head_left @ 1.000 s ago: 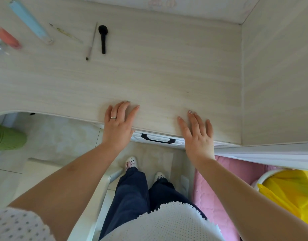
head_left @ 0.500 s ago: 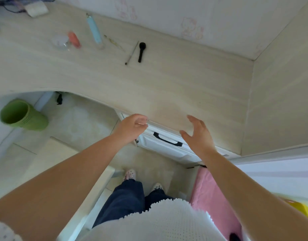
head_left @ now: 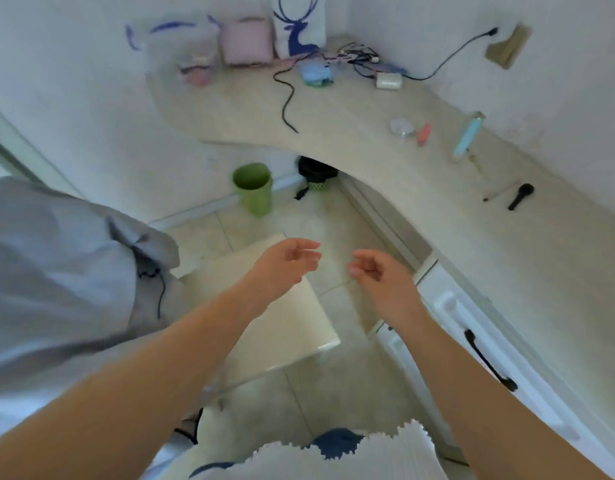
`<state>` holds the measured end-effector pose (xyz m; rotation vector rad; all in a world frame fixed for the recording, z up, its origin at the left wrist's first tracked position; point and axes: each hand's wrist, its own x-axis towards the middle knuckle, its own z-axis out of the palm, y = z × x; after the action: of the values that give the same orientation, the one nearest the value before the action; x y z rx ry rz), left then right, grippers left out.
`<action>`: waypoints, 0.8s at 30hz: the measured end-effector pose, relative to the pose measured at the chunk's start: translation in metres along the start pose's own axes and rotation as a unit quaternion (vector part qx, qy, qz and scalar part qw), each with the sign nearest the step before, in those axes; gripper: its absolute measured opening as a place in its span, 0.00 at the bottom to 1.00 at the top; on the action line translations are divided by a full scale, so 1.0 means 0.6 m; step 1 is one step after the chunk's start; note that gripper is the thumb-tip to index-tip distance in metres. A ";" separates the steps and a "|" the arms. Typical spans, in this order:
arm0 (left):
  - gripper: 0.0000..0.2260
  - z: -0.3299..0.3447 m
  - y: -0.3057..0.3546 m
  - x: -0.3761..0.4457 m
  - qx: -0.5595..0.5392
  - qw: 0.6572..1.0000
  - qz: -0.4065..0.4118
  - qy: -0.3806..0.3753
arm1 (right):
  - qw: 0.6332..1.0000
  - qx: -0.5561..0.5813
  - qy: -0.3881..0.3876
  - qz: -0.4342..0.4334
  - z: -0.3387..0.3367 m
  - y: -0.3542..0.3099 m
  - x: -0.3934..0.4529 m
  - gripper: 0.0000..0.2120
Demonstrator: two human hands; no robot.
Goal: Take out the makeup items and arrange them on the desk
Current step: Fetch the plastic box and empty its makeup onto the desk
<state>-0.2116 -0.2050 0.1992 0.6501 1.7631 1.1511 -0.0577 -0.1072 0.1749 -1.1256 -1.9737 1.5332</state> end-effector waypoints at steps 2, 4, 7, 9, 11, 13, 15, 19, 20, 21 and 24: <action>0.09 -0.089 -0.008 -0.049 -0.021 0.999 0.016 0.043 | 0.999 0.000 -0.041 -0.029 0.074 -0.043 -0.005 0.16; 0.09 -0.190 -0.028 -0.113 -0.071 0.992 0.022 0.098 | 0.995 0.007 -0.087 -0.056 0.167 -0.093 -0.019 0.15; 0.10 -0.327 -0.071 -0.215 -0.136 0.977 0.029 0.163 | 0.988 0.030 -0.129 -0.077 0.312 -0.167 -0.058 0.15; 0.10 -0.418 -0.107 -0.282 -0.154 0.965 0.039 0.207 | 0.979 0.057 -0.167 -0.098 0.414 -0.216 -0.087 0.16; 0.10 -0.502 -0.144 -0.347 -0.164 0.954 0.038 0.248 | 0.970 0.079 -0.200 -0.115 0.510 -0.260 -0.113 0.16; 0.11 -0.575 -0.178 -0.408 -0.180 0.939 0.030 0.291 | 0.962 0.102 -0.225 -0.119 0.599 -0.298 -0.137 0.15; 0.11 -0.632 -0.209 -0.458 -0.186 0.927 0.022 0.325 | 0.954 0.111 -0.255 -0.115 0.677 -0.328 -0.159 0.15; 0.11 -0.728 -0.259 -0.539 -0.205 0.901 0.010 0.383 | 0.927 0.113 -0.342 -0.104 0.817 -0.370 -0.200 0.18; 0.11 -0.755 -0.274 -0.557 -0.211 0.892 0.009 0.400 | 0.921 0.110 -0.359 -0.101 0.855 -0.379 -0.209 0.17; 0.11 -0.779 -0.286 -0.570 -0.219 0.883 0.014 0.414 | 0.918 0.105 -0.371 -0.097 0.886 -0.388 -0.215 0.17; 0.12 -0.838 -0.313 -0.590 -0.237 0.863 0.010 0.445 | 0.907 0.093 -0.400 -0.094 0.962 -0.410 -0.216 0.15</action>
<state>-0.4906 -0.7820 0.2501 -0.2332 2.0467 2.0137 -0.4830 -0.5814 0.2408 -0.1905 -2.2370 2.2339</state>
